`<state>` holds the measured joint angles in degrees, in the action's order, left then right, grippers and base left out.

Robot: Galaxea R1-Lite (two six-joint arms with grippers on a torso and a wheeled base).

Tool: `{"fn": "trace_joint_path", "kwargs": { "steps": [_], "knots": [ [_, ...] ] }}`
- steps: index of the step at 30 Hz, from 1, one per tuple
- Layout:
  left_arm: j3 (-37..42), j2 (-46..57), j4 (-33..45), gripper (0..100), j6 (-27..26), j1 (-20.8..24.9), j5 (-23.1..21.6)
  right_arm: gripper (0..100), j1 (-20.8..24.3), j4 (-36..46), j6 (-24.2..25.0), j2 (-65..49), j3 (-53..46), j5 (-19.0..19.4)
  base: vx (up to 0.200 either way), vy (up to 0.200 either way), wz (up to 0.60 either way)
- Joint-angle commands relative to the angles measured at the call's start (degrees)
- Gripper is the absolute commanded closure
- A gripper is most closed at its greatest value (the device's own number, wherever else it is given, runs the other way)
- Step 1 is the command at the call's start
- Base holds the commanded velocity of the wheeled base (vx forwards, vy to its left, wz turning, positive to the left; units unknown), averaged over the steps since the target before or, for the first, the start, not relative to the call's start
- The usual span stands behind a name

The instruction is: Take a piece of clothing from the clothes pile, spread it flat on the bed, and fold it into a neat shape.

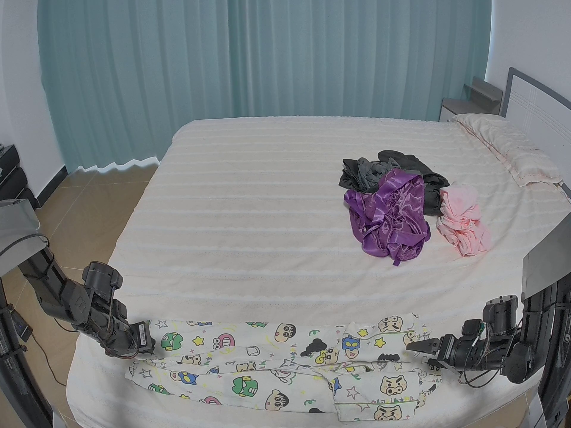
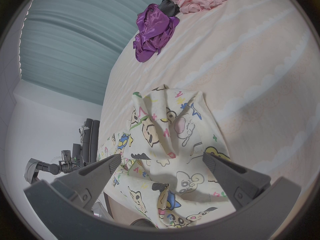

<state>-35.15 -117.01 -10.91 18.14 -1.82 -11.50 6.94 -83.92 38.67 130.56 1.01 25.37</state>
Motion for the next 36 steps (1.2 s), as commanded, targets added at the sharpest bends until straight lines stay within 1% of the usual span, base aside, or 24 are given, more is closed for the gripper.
{"fn": "trace_joint_path", "kwargs": {
  "steps": [1,7,14,16,17,20,21,24,25,28,33,36],
  "knots": [
    [-0.2,3.3,0.2,100,0.5,-0.2,0.0,0,0.0,0.0,0.0,0.0,-1.0,0.0,0.000,0.000,0.00],
    [0.3,3.1,0.0,100,0.5,-1.2,-0.5,0,0.0,0.0,0.0,0.0,-1.0,0.1,0.000,0.000,0.00],
    [-2.1,3.4,-0.3,100,0.7,-1.8,-1.7,0,0.0,0.0,0.0,0.0,-1.0,0.1,0.000,0.000,0.00],
    [-3.1,3.5,-0.6,100,1.3,-1.8,-1.8,0,0.0,0.0,0.0,0.0,-1.0,0.1,0.000,0.000,0.00],
    [-4.2,4.0,-1.2,100,3.2,-1.7,-1.8,0,0.0,-0.1,0.0,0.0,-1.0,0.1,0.000,0.000,0.00],
    [-5.5,4.7,-1.7,100,6.1,-1.5,-1.9,0,-0.1,-0.2,0.1,-0.3,-1.0,0.0,0.000,0.000,0.00],
    [-5.6,4.8,-1.7,100,6.3,-1.5,-1.9,0,-0.3,-0.5,0.1,-0.5,-1.0,0.0,0.000,0.000,0.00],
    [-5.0,5.1,-1.5,100,6.2,-1.5,-2.0,0,-0.5,-2.0,0.2,-0.2,-1.0,-0.1,0.000,0.000,0.00],
    [-4.1,5.1,-1.3,100,6.1,-1.6,-2.0,0,-0.6,-2.9,0.2,0.0,-1.0,-0.8,0.000,0.000,0.00],
    [-2.7,4.5,-1.6,100,5.9,-1.9,-2.0,0,-0.4,-3.1,0.2,0.4,-1.0,-1.8,0.000,0.000,0.00],
    [-1.7,3.7,-1.3,100,5.9,-2.4,-2.4,0,-0.3,-3.1,0.2,0.7,-1.0,-1.9,0.000,0.000,0.00],
    [0.0,3.5,-1.4,100,5.5,-3.1,-4.5,0,-0.3,-3.1,0.2,0.8,-1.0,-1.9,0.000,0.000,0.00]
  ]
}}
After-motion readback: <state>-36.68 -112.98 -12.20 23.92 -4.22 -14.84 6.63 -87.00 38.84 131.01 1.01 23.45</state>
